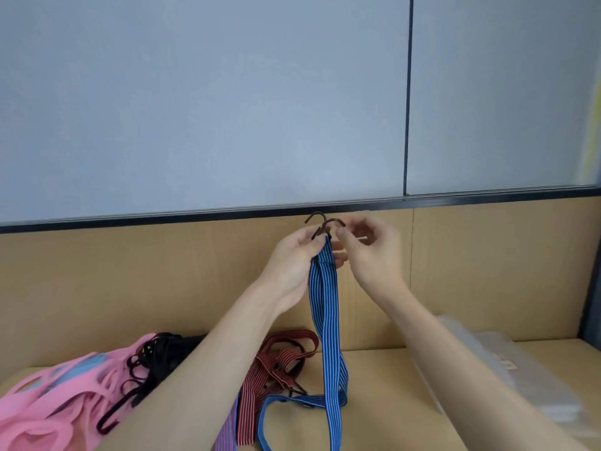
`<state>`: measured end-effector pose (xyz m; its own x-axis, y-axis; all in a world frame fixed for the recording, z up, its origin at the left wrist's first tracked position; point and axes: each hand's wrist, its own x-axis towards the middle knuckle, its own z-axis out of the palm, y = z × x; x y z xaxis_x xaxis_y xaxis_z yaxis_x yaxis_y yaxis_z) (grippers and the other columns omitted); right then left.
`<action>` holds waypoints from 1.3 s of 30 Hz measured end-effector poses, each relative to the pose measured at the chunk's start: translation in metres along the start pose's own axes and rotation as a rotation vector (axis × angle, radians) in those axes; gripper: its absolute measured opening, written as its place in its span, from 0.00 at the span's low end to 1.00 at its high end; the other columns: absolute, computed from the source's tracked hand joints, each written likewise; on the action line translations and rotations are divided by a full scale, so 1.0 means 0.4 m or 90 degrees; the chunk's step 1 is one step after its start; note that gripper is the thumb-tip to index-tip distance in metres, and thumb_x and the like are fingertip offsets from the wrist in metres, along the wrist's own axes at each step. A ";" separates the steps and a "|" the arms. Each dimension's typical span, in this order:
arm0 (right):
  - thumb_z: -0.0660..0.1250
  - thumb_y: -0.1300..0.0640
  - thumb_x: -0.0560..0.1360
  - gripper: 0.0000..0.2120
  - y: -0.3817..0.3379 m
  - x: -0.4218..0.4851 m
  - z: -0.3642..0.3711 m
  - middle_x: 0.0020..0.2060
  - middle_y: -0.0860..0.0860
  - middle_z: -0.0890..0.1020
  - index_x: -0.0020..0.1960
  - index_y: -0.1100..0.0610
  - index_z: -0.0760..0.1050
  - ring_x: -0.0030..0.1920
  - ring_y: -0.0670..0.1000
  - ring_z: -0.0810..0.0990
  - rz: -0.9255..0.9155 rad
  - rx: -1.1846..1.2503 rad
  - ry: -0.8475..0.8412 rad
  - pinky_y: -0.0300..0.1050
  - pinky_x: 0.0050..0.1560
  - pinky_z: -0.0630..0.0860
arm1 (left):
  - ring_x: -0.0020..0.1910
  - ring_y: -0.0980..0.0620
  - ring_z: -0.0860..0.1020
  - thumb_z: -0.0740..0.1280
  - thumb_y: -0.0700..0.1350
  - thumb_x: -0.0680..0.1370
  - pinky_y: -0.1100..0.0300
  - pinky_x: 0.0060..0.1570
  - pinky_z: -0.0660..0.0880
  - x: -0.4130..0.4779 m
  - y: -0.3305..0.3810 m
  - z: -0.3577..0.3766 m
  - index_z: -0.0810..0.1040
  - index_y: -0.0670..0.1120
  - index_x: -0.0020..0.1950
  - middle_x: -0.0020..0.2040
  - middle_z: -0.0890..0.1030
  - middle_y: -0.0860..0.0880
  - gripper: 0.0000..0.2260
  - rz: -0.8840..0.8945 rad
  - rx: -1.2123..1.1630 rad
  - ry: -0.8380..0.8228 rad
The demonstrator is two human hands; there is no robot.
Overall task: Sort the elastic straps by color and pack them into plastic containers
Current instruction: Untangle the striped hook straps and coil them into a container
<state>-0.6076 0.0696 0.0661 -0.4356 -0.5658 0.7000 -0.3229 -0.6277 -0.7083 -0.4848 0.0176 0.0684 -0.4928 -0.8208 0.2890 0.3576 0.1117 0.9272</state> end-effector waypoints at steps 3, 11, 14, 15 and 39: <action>0.67 0.70 0.75 0.20 0.062 -0.062 -0.007 0.41 0.48 0.82 0.43 0.43 0.80 0.42 0.51 0.83 -0.030 -0.033 -0.040 0.41 0.43 0.77 | 0.44 0.47 0.86 0.59 0.33 0.84 0.58 0.41 0.81 0.001 -0.045 -0.016 0.76 0.40 0.67 0.53 0.85 0.40 0.13 -0.041 -0.059 0.051; 0.65 0.47 0.79 0.17 0.200 -0.177 -0.028 0.53 0.43 0.72 0.65 0.51 0.77 0.55 0.43 0.75 -0.148 -0.222 -0.176 0.37 0.55 0.73 | 0.40 0.48 0.82 0.54 0.28 0.81 0.57 0.39 0.80 0.011 -0.149 -0.070 0.80 0.42 0.64 0.49 0.86 0.42 0.21 -0.109 -0.096 0.060; 0.61 0.42 0.80 0.22 0.229 -0.214 -0.020 0.54 0.41 0.70 0.72 0.47 0.69 0.51 0.44 0.74 -0.155 -0.327 -0.254 0.48 0.51 0.77 | 0.44 0.47 0.81 0.51 0.29 0.80 0.55 0.41 0.81 0.009 -0.179 -0.091 0.82 0.43 0.63 0.56 0.85 0.40 0.24 -0.111 -0.119 0.038; 0.60 0.41 0.80 0.24 0.235 -0.225 -0.016 0.54 0.40 0.70 0.74 0.46 0.67 0.51 0.45 0.74 -0.157 -0.347 -0.266 0.48 0.50 0.76 | 0.45 0.48 0.81 0.51 0.29 0.80 0.54 0.41 0.81 0.006 -0.190 -0.096 0.83 0.44 0.63 0.57 0.84 0.39 0.25 -0.110 -0.130 0.031; 0.61 0.56 0.74 0.24 0.303 -0.340 0.023 0.53 0.41 0.65 0.67 0.41 0.64 0.44 0.47 0.69 -0.021 -0.409 -0.281 0.45 0.44 0.73 | 0.53 0.47 0.76 0.64 0.40 0.71 0.53 0.58 0.72 -0.070 -0.336 -0.139 0.75 0.50 0.65 0.50 0.76 0.47 0.22 -0.053 -0.073 0.029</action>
<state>-0.5798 0.0653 -0.1142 -0.0861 -0.7978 0.5968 -0.8122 -0.2907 -0.5058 -0.4750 -0.0056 -0.0773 -0.4893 -0.8490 0.1996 0.4071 -0.0199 0.9132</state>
